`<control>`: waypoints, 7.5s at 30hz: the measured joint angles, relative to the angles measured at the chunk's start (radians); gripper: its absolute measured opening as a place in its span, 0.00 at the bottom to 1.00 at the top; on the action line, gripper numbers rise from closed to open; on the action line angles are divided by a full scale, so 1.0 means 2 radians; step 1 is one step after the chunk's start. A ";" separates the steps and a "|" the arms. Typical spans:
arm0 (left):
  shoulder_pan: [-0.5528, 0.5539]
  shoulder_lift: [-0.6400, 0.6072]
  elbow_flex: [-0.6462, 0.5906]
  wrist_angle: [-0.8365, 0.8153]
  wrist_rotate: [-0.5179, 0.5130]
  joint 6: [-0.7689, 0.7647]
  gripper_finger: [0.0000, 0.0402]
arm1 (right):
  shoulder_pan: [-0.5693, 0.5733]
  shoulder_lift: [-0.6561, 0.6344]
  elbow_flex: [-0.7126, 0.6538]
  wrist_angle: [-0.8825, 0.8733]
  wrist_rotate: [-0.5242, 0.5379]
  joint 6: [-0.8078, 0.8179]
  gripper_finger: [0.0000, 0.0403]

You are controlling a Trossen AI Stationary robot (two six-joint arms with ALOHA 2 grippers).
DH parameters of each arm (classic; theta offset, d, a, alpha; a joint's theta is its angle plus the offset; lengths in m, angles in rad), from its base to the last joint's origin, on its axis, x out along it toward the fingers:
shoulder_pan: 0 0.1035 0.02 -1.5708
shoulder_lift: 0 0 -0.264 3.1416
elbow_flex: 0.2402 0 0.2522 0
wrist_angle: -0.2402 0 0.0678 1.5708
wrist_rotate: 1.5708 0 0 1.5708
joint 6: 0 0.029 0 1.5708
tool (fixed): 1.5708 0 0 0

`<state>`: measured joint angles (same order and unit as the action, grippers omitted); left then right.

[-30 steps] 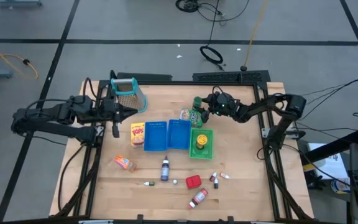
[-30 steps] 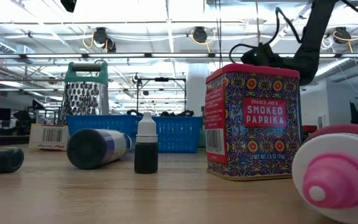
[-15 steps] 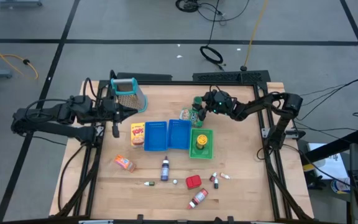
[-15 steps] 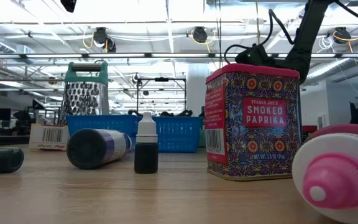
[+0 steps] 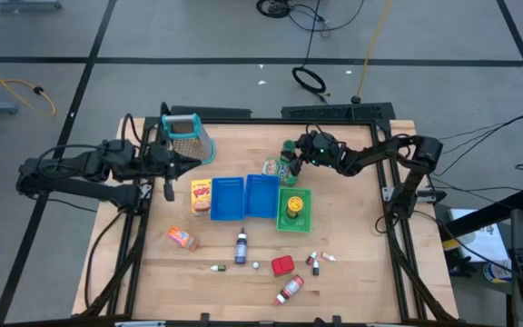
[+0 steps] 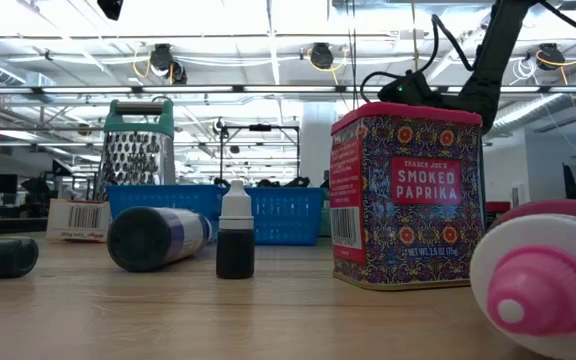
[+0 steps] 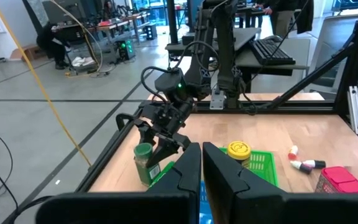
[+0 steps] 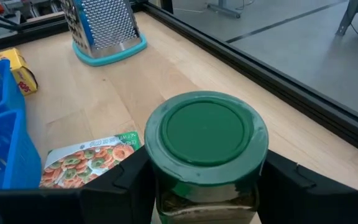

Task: Pick & Place Kitchen Items
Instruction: Put the green seasoning bottle into the green bin, then put the small yellow food coloring bottle into the right blue bin

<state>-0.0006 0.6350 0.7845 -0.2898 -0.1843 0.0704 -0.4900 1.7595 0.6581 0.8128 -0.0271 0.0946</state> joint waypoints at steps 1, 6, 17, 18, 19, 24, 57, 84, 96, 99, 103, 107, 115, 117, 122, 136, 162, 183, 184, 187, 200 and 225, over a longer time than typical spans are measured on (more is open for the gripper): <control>0.000 0.000 0.000 0.000 0.000 0.000 0.05 | 0.000 -0.004 0.000 -0.004 0.000 0.000 0.49; 0.000 0.000 0.000 -0.003 0.000 -0.001 0.05 | 0.000 -0.044 -0.001 -0.031 0.003 -0.008 0.49; 0.000 0.000 0.000 -0.003 0.000 -0.002 0.05 | 0.043 -0.188 -0.001 -0.162 0.013 -0.002 0.49; 0.000 0.000 0.000 -0.003 0.000 -0.002 0.05 | 0.050 -0.200 -0.001 -0.169 0.013 -0.002 0.49; 0.000 0.000 0.000 -0.003 0.000 -0.002 0.05 | 0.057 -0.211 -0.001 -0.177 0.013 0.000 0.49; 0.000 0.000 0.000 -0.003 0.000 -0.002 0.05 | 0.095 -0.252 -0.001 -0.213 0.013 0.008 0.49; 0.000 0.000 0.000 -0.002 0.000 -0.004 0.05 | 0.222 -0.249 -0.001 -0.280 0.068 0.037 0.49; 0.000 0.000 0.000 -0.003 0.000 -0.008 0.05 | 0.219 -0.185 -0.001 -0.252 0.065 0.030 0.52; 0.000 0.000 0.000 -0.003 0.000 -0.008 0.05 | 0.219 -0.186 -0.015 -0.239 0.064 0.030 0.58; 0.000 0.000 0.000 -0.003 0.000 -0.008 0.05 | 0.219 -0.190 -0.017 -0.229 0.064 0.022 0.57; 0.000 0.000 0.000 -0.003 0.000 -0.008 0.05 | 0.219 -0.207 -0.018 -0.206 0.066 0.004 0.56; 0.000 0.000 0.000 -0.003 0.000 -0.010 0.05 | 0.220 -0.222 -0.018 -0.189 0.064 -0.001 0.54; 0.000 0.000 0.000 -0.003 0.000 -0.011 0.05 | 0.258 -0.241 -0.018 -0.171 0.012 0.005 0.54; 0.000 0.000 0.000 -0.003 0.000 -0.011 0.05 | 0.270 -0.245 -0.018 -0.170 0.012 0.006 0.54; 0.000 0.000 0.000 -0.003 0.000 -0.011 0.05 | 0.301 -0.253 -0.018 -0.158 0.011 0.006 0.53; 0.000 0.000 0.000 -0.003 0.000 -0.011 0.05 | 0.416 -0.269 -0.018 -0.230 0.012 0.066 0.51; 0.000 0.000 0.000 -0.003 0.000 -0.015 0.05 | 0.577 -0.265 -0.017 -0.436 0.054 0.468 0.38; 0.000 0.000 0.000 -0.002 0.000 -0.027 0.05 | 0.614 -0.181 -0.017 -0.452 0.120 0.506 0.38; 0.000 0.000 0.000 -0.002 0.000 -0.027 0.05 | 0.614 -0.176 -0.017 -0.450 0.120 0.506 0.38; 0.000 0.000 0.000 -0.002 0.000 -0.027 0.05 | 0.614 -0.167 -0.017 -0.450 0.120 0.506 0.38; 0.000 0.000 0.000 -0.002 0.000 -0.025 0.05 | 0.614 -0.148 -0.018 -0.405 0.118 0.486 0.38; 0.000 0.000 0.000 -0.002 0.000 -0.025 0.05 | 0.588 -0.209 -0.017 -0.549 0.145 0.413 0.38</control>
<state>-0.0006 0.6346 0.7849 -0.2943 -0.1852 0.0212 0.6868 1.3421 0.6231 -0.2853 0.2634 0.9209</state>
